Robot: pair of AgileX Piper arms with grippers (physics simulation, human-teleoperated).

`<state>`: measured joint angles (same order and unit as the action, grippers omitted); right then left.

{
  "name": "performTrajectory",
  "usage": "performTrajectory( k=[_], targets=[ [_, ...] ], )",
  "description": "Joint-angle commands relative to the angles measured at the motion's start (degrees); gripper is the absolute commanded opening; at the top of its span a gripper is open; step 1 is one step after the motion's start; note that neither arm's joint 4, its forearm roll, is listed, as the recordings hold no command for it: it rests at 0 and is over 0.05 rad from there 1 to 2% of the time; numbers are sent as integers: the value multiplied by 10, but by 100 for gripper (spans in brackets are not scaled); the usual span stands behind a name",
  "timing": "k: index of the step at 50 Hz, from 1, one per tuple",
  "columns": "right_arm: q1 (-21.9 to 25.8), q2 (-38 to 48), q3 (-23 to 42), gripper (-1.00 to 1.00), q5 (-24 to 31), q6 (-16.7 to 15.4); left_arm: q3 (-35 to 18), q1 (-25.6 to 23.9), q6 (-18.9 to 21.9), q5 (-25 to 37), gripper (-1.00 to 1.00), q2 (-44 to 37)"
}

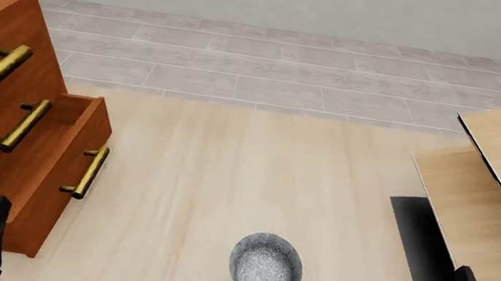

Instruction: Close the bottom drawer of the cabinet.

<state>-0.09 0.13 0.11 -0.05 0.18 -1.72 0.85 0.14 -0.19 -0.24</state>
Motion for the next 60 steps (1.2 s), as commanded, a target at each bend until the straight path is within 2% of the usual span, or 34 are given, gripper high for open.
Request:
performTrajectory(
  k=[1, 15, 24, 42, 44, 50, 60],
  targets=[
    [3, 2, 0, 100, -1, -3, 16, -7, -3, -3, 100, -5],
    [7, 2, 1, 100, -2, -2, 16, -7, -6, 1, 100, -2],
    [7, 0, 0, 100, -1, 0, 12, -25, -7, 0, 100, -12],
    [6, 0, 0, 100, -2, 4, 15, -99, -7, -98, 100, -129],
    [5, 0, 0, 100, -2, 5, 15, -116, -17, -120, 100, -155],
    [2, 0, 0, 100, -3, 8, 16, -146, -10, -167, 100, -210],
    [3, 1, 0, 100, -5, 11, 14, -199, -30, -283, 100, -365]
  ],
)
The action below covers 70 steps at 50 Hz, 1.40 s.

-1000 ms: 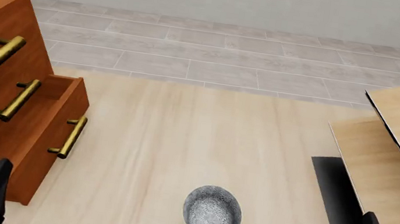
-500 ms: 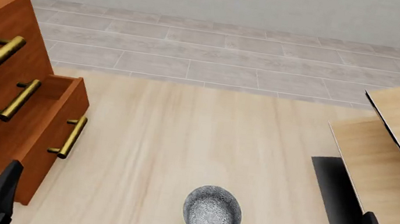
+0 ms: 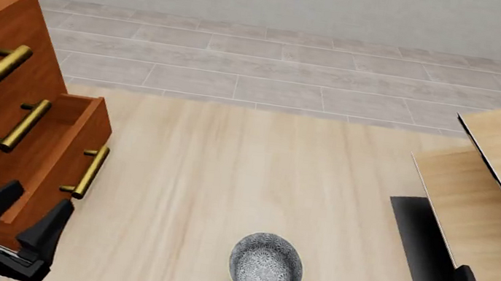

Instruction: Close the bottom drawer of the cabinet.

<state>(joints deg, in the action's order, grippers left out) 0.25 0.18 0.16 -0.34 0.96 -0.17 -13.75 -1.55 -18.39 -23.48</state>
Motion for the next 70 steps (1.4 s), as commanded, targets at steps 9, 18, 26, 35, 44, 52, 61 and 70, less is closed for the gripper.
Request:
performTrajectory(
  k=[9, 18, 26, 35, 44, 52, 61, 70],
  targets=[
    [0, 0, 1, 100, 0, 2, -4, -87, -31, -190, 100, -248],
    [-3, 0, -1, 100, -3, 5, -21, -108, -50, -226, 100, -321],
    [-4, -1, 0, 100, -3, 6, -27, -115, -64, -275, 100, -392],
    [-11, -1, 1, 100, -5, 12, -32, -118, -76, -376, 100, -528],
    [-13, -1, 0, 100, -7, 15, -32, -114, -87, -439, 100, -617],
    [-14, -1, 2, 100, -6, 16, -32, -95, -90, -474, 100, -666],
    [-16, -1, 3, 100, -4, 16, -28, -51, -76, -512, 100, -706],
    [-16, -2, 1, 100, -7, 17, -30, -10, -61, -513, 100, -713]
  ],
)
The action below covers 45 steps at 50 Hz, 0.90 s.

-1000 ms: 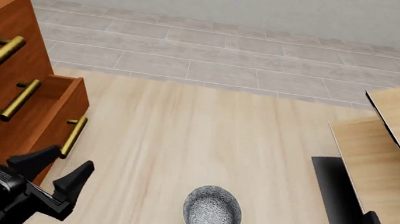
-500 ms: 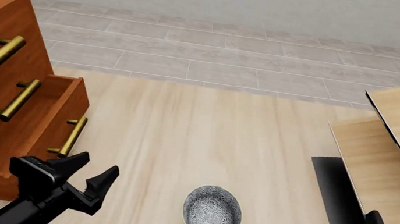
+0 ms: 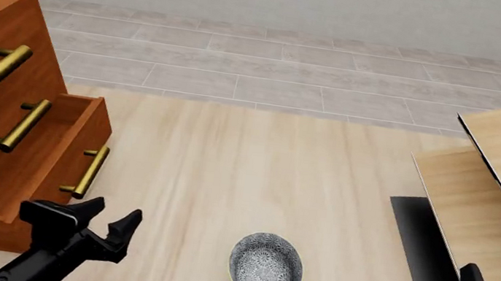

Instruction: Close the bottom drawer of the cabinet.

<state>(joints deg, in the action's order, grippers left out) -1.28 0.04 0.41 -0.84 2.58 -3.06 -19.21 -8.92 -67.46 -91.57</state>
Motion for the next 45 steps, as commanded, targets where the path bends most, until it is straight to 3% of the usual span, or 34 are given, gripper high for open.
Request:
performTrajectory(
  k=[1, 45],
  targets=[
    [-1, 0, -2, 100, -2, 1, -2, 48, 13, -23, 100, -34],
    [5, 0, -1, 100, 3, -3, -33, 144, 58, -24, 100, -96]
  ],
)
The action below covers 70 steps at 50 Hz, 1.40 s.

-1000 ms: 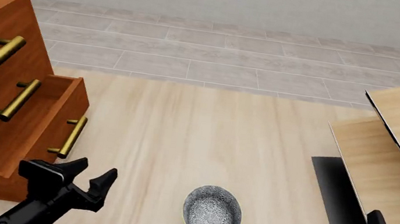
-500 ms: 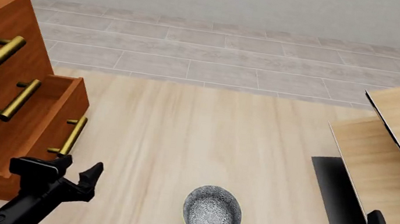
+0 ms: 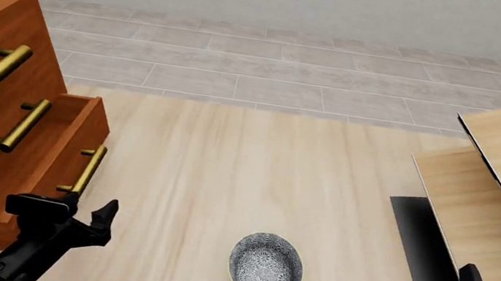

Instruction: Close the bottom drawer of the cabinet.

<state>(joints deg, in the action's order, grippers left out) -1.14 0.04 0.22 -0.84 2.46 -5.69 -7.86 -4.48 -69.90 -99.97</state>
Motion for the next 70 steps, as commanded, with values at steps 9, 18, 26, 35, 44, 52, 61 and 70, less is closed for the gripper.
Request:
performTrajectory(
  k=[9, 18, 26, 35, 44, 52, 61, 70],
  targets=[
    [5, 0, 1, 100, 3, -2, -11, 47, 25, 0, 100, -17],
    [5, 1, 0, 100, 3, 0, -20, 61, 35, 0, 100, -27],
    [4, 1, 0, 100, 3, 0, -22, 67, 43, 0, 100, -29],
    [4, 1, -1, 100, 2, 0, -23, 76, 59, 0, 100, -29],
    [4, 1, -1, 100, 2, 0, -28, 88, 73, 0, 100, -32],
    [3, 0, 0, 100, 2, 1, -33, 97, 77, 0, 100, -39],
    [3, 0, -1, 100, 1, 1, -37, 108, 80, 0, 100, -46],
    [3, 0, 1, 100, 2, 0, -41, 117, 87, 0, 100, -50]
  ],
)
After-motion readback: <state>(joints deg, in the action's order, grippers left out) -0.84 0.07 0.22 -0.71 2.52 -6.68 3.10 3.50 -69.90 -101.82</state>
